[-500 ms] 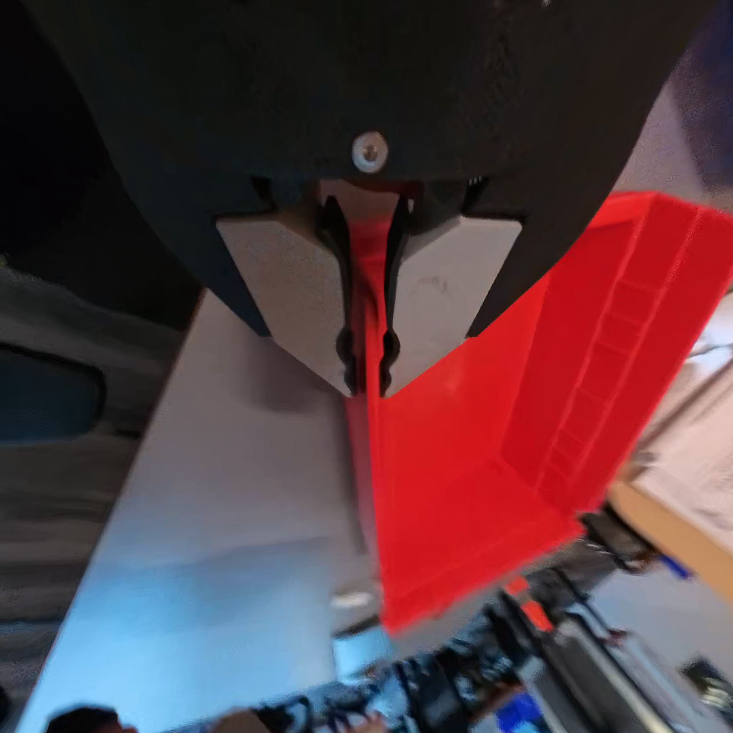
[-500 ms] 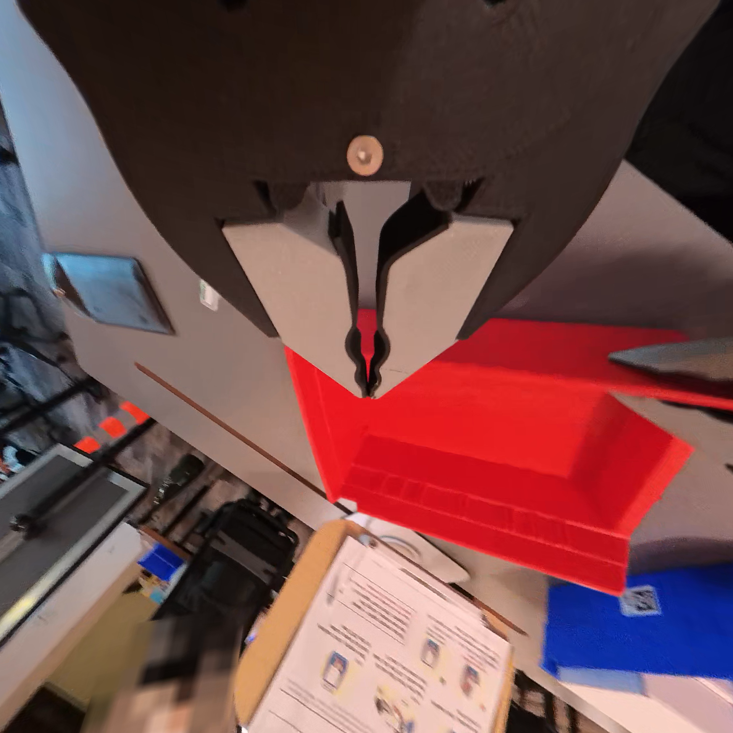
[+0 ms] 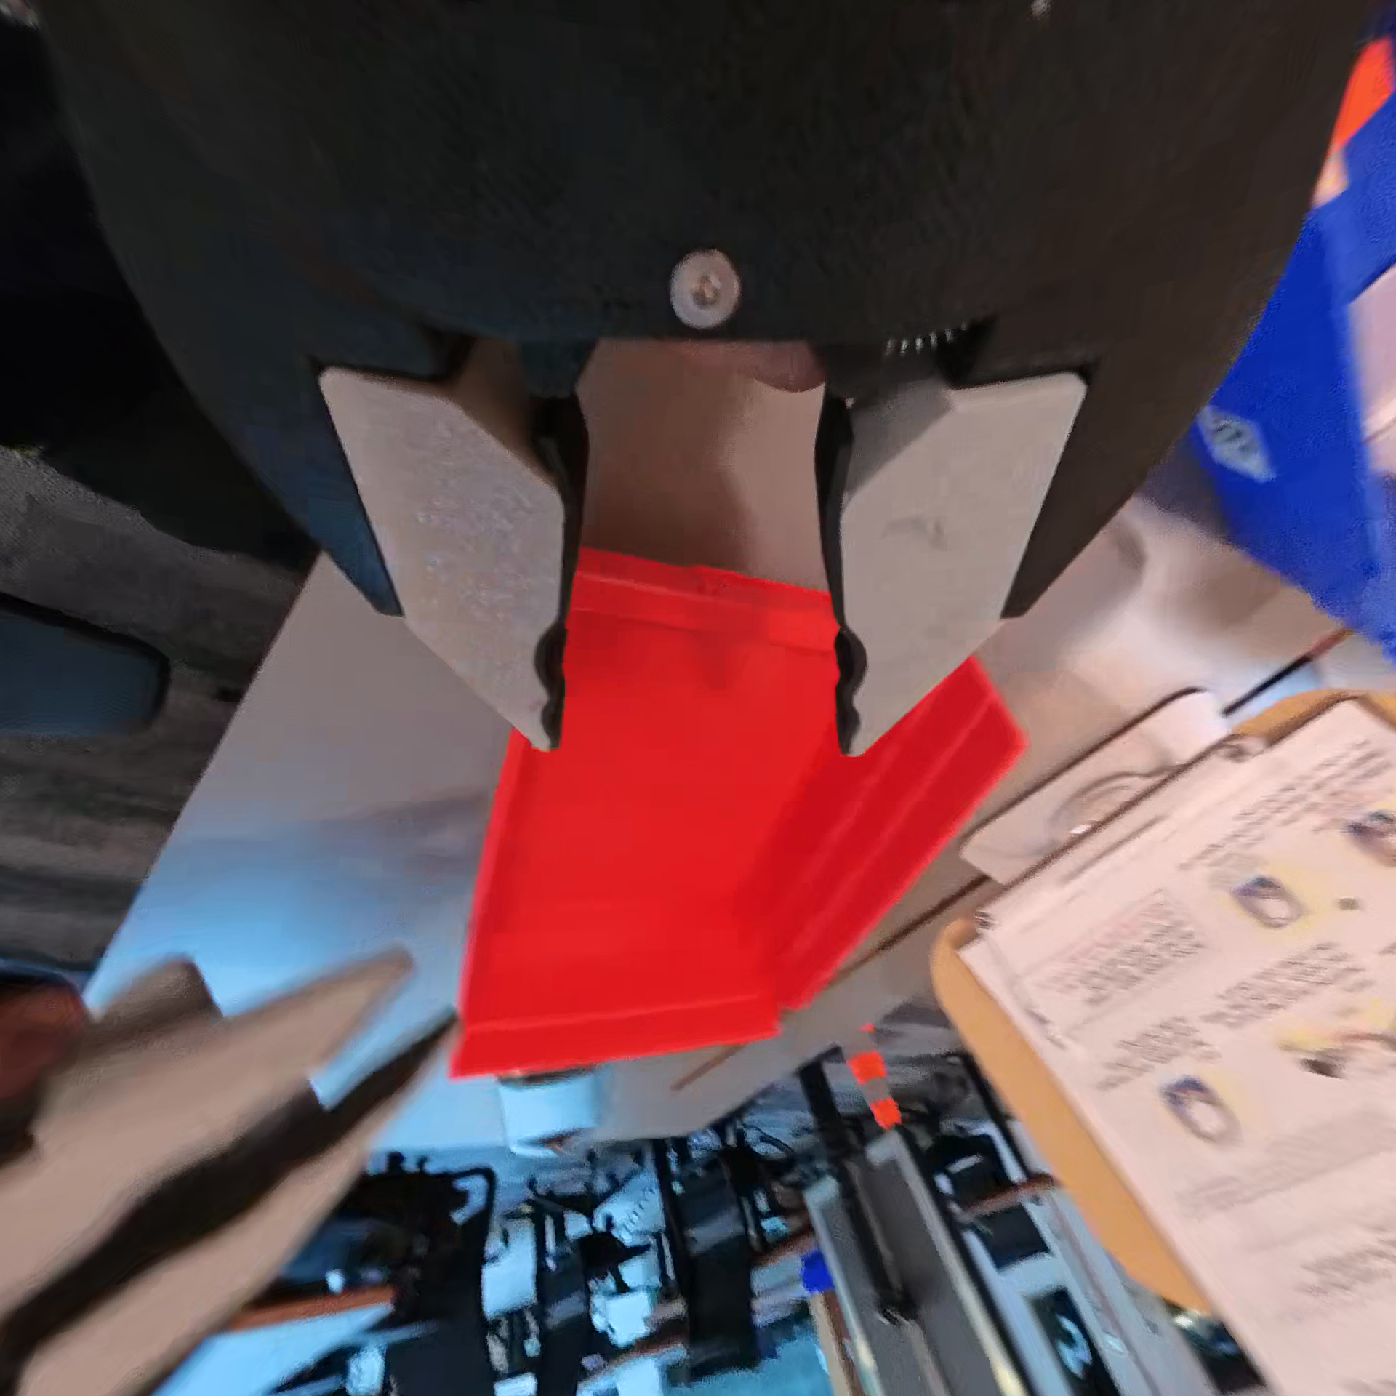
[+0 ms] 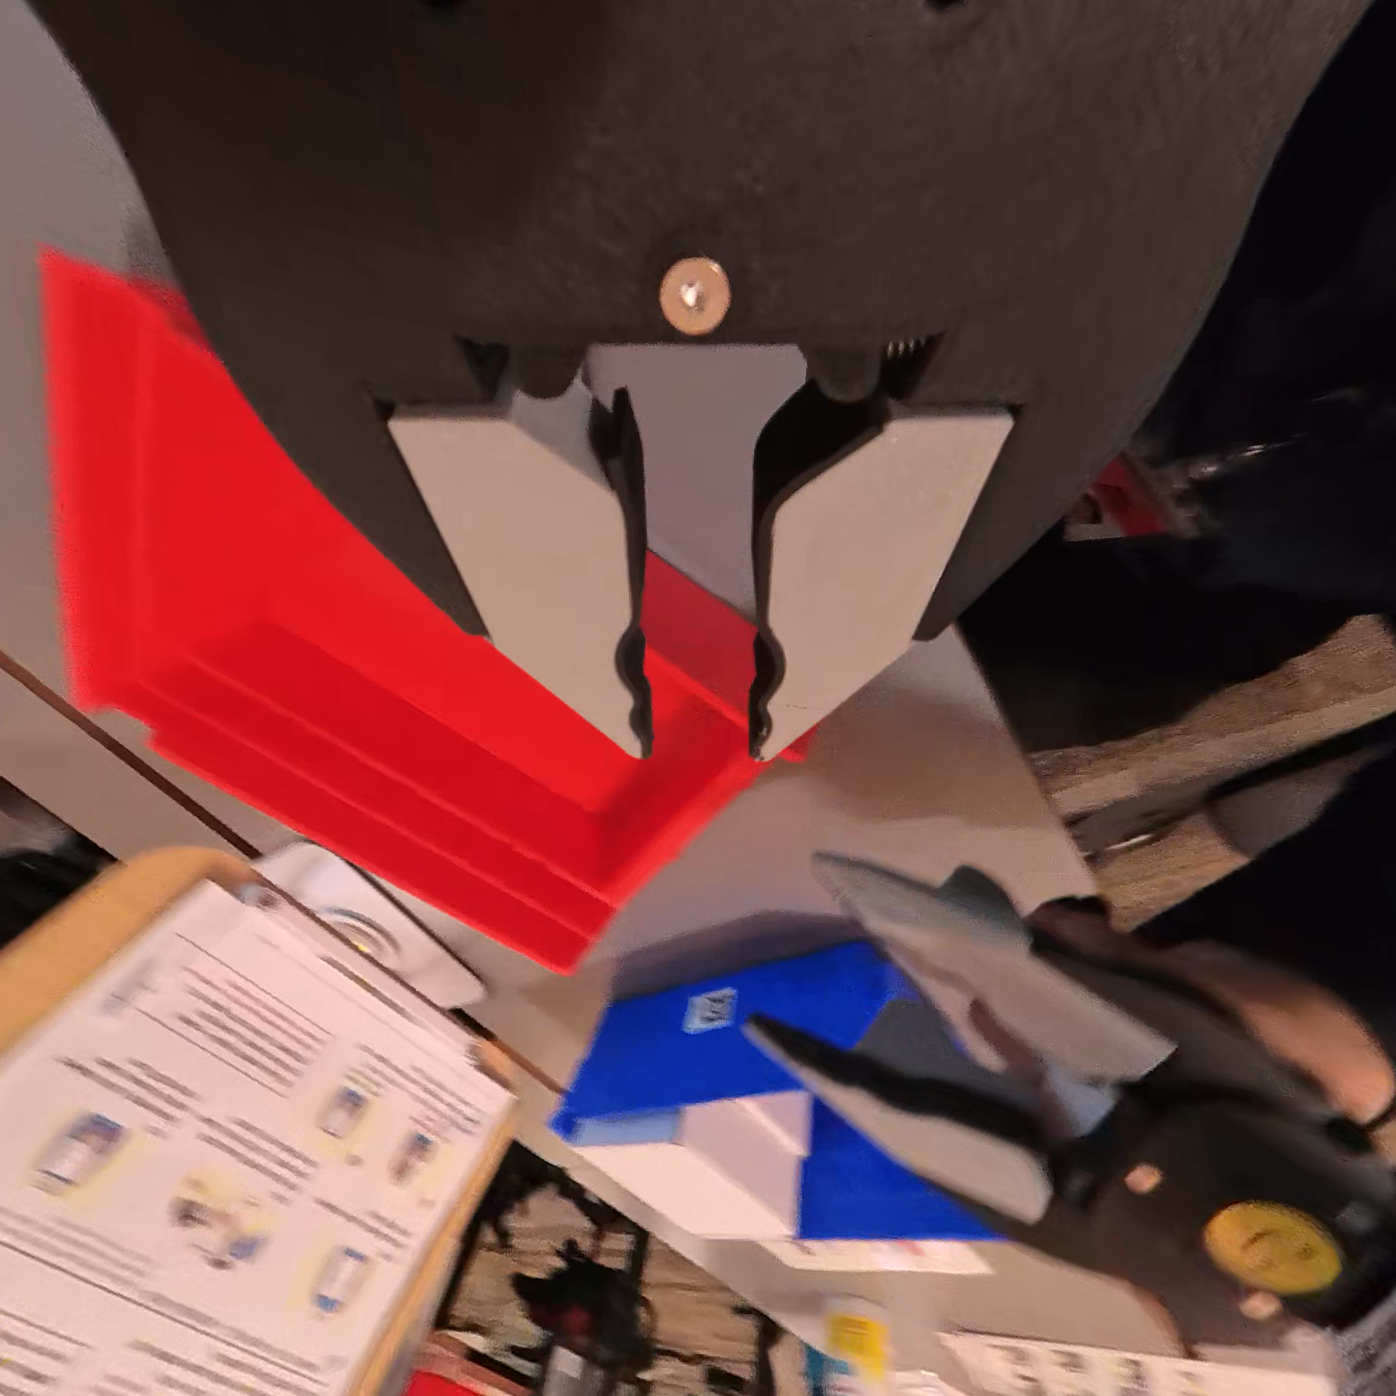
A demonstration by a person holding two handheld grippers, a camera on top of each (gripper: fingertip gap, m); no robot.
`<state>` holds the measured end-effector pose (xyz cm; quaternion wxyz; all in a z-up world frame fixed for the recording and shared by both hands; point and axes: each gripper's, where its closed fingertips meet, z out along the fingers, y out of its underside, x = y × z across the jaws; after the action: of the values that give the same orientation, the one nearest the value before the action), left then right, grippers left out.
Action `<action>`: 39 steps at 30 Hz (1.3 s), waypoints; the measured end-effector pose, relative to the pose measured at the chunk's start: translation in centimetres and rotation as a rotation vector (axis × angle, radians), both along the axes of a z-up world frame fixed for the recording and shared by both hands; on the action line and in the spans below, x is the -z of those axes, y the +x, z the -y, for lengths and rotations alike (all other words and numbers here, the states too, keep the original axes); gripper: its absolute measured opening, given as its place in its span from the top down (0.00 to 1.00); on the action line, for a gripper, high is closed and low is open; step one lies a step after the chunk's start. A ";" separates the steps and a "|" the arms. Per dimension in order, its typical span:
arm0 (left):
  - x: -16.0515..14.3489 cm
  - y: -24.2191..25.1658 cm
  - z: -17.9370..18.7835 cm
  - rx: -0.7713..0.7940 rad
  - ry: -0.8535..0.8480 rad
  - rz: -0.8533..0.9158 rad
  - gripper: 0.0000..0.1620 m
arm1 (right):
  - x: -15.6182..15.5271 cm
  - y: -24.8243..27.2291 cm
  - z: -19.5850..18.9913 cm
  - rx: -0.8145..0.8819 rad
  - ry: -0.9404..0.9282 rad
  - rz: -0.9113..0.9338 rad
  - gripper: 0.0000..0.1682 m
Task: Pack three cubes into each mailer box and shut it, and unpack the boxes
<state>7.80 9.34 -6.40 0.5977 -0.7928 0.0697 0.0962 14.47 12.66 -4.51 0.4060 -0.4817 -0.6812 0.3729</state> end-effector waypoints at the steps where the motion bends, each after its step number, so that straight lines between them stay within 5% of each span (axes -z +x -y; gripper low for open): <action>1: -1.1 -0.9 0.9 -0.004 0.018 0.014 0.57 | 0.2 -0.5 1.6 -0.035 0.005 0.001 0.87; 7: -4.8 -5.6 4.5 -0.057 0.117 0.108 0.60 | 3.1 -5.1 4.2 0.037 0.178 -0.010 0.90; 15: -0.9 -14.0 7.3 -0.326 -0.002 0.116 0.57 | 6.9 -5.2 2.5 0.029 0.371 0.141 1.00; 29: 2.9 -19.2 9.4 -0.524 -0.151 0.048 0.54 | 7.3 4.1 -14.6 0.510 0.313 0.359 0.97; 34: 3.8 -18.7 8.7 -0.499 -0.176 0.056 0.54 | 3.3 0.5 -7.2 0.278 0.144 0.113 0.82; 39: 4.2 -18.9 8.4 -0.501 -0.164 0.078 0.55 | 3.6 -3.6 0.1 0.124 0.055 0.034 0.72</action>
<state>-11.09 0.94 -10.62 0.4912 -0.8343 -0.1444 0.2045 10.92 12.54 -8.11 0.4297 -0.5180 -0.6670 0.3197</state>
